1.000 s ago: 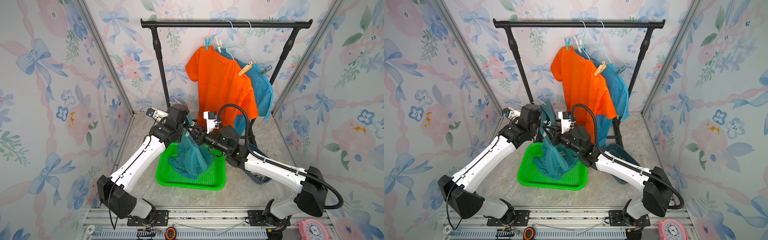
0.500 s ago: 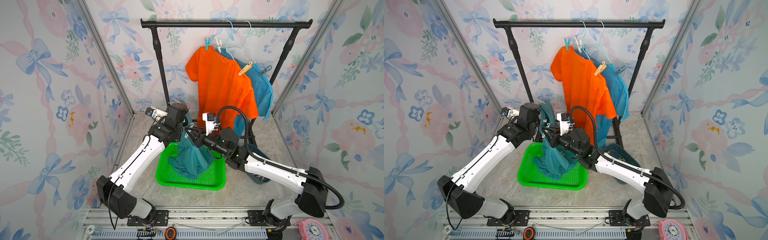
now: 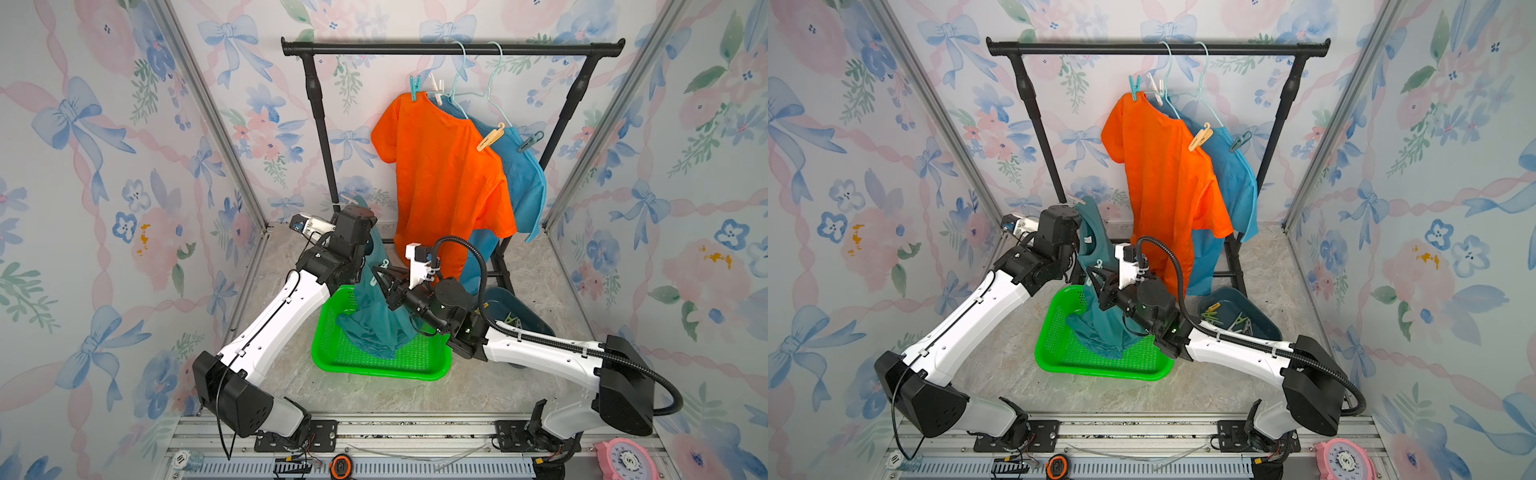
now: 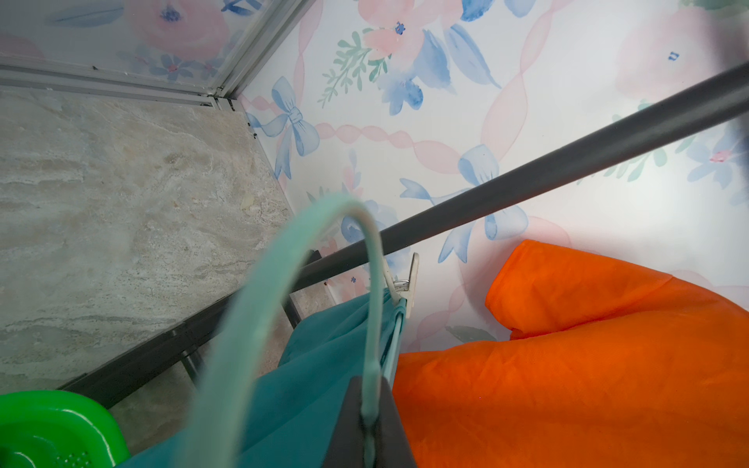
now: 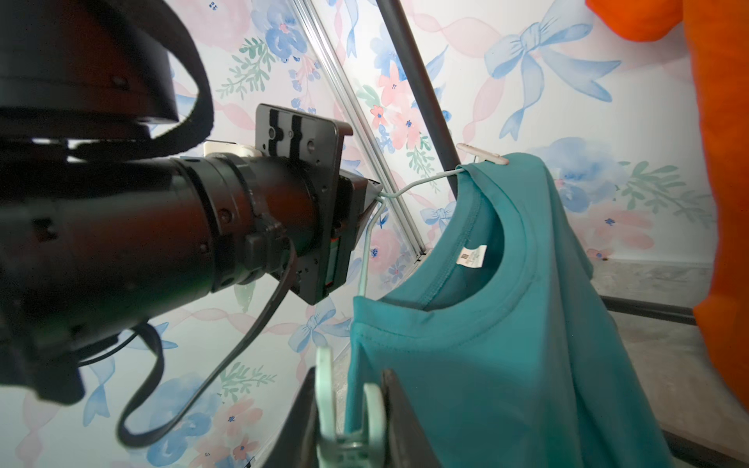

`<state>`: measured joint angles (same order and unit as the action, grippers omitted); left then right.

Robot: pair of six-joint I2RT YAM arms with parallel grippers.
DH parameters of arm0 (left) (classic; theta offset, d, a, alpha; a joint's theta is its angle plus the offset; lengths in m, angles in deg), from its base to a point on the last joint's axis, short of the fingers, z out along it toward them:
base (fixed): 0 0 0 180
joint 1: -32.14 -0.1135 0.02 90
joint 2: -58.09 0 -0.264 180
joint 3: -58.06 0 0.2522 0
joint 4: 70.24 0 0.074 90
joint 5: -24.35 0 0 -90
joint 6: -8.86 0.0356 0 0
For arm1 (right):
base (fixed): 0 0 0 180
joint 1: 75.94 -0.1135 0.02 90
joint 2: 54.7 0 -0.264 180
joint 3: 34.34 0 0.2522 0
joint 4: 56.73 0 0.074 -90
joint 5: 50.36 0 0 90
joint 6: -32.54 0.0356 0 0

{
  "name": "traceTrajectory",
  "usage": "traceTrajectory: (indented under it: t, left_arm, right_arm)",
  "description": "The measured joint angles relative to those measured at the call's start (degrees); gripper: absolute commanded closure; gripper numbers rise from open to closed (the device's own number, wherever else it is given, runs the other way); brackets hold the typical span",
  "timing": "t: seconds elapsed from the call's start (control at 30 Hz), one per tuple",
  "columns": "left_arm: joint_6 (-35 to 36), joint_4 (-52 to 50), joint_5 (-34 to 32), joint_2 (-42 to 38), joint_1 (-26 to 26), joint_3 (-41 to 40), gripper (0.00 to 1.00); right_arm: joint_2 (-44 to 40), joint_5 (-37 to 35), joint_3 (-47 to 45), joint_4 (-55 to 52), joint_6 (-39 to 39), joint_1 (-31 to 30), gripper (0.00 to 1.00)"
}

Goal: Use clothespins to secure the t-shirt on both sides of the hanger
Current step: Clamp the T-shirt on the hanger.

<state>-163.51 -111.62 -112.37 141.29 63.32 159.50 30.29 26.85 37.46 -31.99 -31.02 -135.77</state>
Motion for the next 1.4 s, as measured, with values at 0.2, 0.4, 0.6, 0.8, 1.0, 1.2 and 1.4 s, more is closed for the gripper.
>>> traceTrajectory:
  t: [0.2, 0.4, 0.6, 0.8, 1.0, 1.2, 1.4]
  left_arm:
    - [-0.39, 0.00, 0.00, 0.00, 0.00, 0.00, 1.00]
    - [-0.42, 0.02, -0.02, 0.00, 0.00, 0.00, 1.00]
    - [-0.42, -0.02, -0.02, 0.00, 0.00, 0.00, 1.00]
    - [-0.42, -0.02, -0.02, 0.00, 0.00, 0.00, 1.00]
    - [-0.39, -0.02, -0.02, 0.00, 0.00, -0.02, 1.00]
    - [1.62, -0.02, -0.76, 0.00, 0.44, 0.00, 1.00]
    - [12.11, 0.52, -2.75, -0.17, 0.96, -0.09, 1.00]
  right_arm:
    - [0.37, -4.11, -1.29, 5.62, -2.14, -1.03, 0.95]
    - [1.70, -4.61, -1.29, 8.87, -2.29, -1.03, 0.94]
    - [2.69, -2.84, -1.29, 9.25, -2.23, -1.03, 0.91]
    - [2.69, -2.01, -1.31, 9.35, -1.81, -1.03, 0.60]
    - [2.56, -0.90, -2.29, 9.70, -1.44, -1.05, 0.21]
    - [0.39, 1.81, -3.23, 8.85, -1.20, -0.87, 0.04]
    - [-8.11, 7.85, -5.31, 7.87, -4.17, -0.87, 0.04]
